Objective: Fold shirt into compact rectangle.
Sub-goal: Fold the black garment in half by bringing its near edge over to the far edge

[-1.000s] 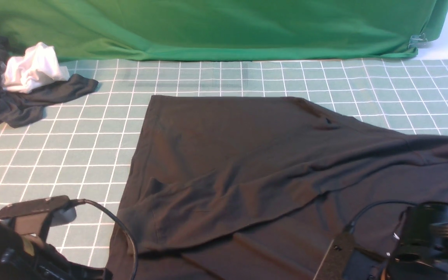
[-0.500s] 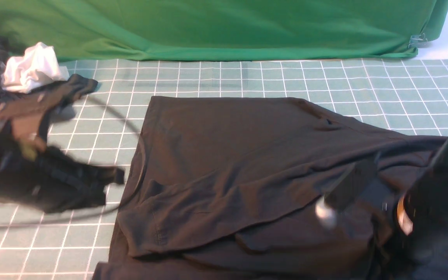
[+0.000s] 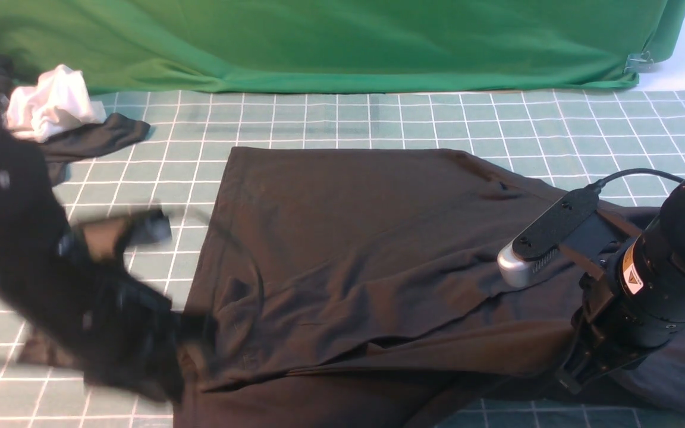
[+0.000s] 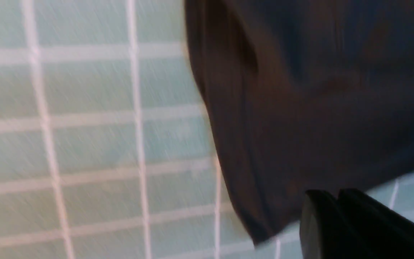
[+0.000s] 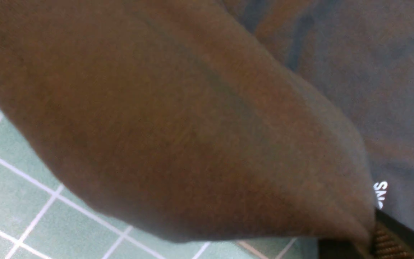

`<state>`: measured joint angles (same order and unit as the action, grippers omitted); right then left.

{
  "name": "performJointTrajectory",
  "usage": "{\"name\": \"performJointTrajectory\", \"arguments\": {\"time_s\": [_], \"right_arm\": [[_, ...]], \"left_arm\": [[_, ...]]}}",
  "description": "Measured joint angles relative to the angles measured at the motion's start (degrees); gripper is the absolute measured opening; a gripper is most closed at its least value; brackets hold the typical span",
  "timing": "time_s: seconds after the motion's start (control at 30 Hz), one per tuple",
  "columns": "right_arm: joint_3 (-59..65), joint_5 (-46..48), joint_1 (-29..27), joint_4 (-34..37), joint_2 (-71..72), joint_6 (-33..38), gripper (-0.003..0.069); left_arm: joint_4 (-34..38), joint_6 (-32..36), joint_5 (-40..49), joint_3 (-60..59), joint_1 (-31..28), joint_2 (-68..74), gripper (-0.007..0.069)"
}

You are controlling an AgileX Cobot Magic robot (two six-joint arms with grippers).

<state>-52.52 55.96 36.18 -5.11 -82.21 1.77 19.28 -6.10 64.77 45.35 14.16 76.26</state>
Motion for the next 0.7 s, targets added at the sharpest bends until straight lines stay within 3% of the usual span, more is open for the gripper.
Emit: {"name": "performJointTrajectory", "arguments": {"time_s": [0.1,0.27,0.37,0.53,0.7], "right_arm": [[0.00,-0.06,0.00,0.00,0.00,0.00,0.0040],[0.00,-0.29,0.00,0.00,0.00,0.00,0.0040],[0.00,-0.29,0.00,0.00,0.00,0.00,0.0040],[0.00,-0.29,0.00,0.00,0.00,0.00,0.0040],[0.00,-0.50,0.00,0.00,0.00,0.00,0.0040]], "left_arm": [[1.67,0.45,0.62,-5.14,3.64,-1.00,0.0053],[1.15,-5.94,-1.66,-9.91,11.82,-1.25,0.0159],[-2.82,-14.03,-6.00,-11.65,17.43,-1.30,0.0288],[-6.35,-20.44,-13.59,-14.58,19.20,-1.30,0.0452],[-3.31,-20.91,-19.09,-16.44,19.20,-0.79,0.0488]]}}
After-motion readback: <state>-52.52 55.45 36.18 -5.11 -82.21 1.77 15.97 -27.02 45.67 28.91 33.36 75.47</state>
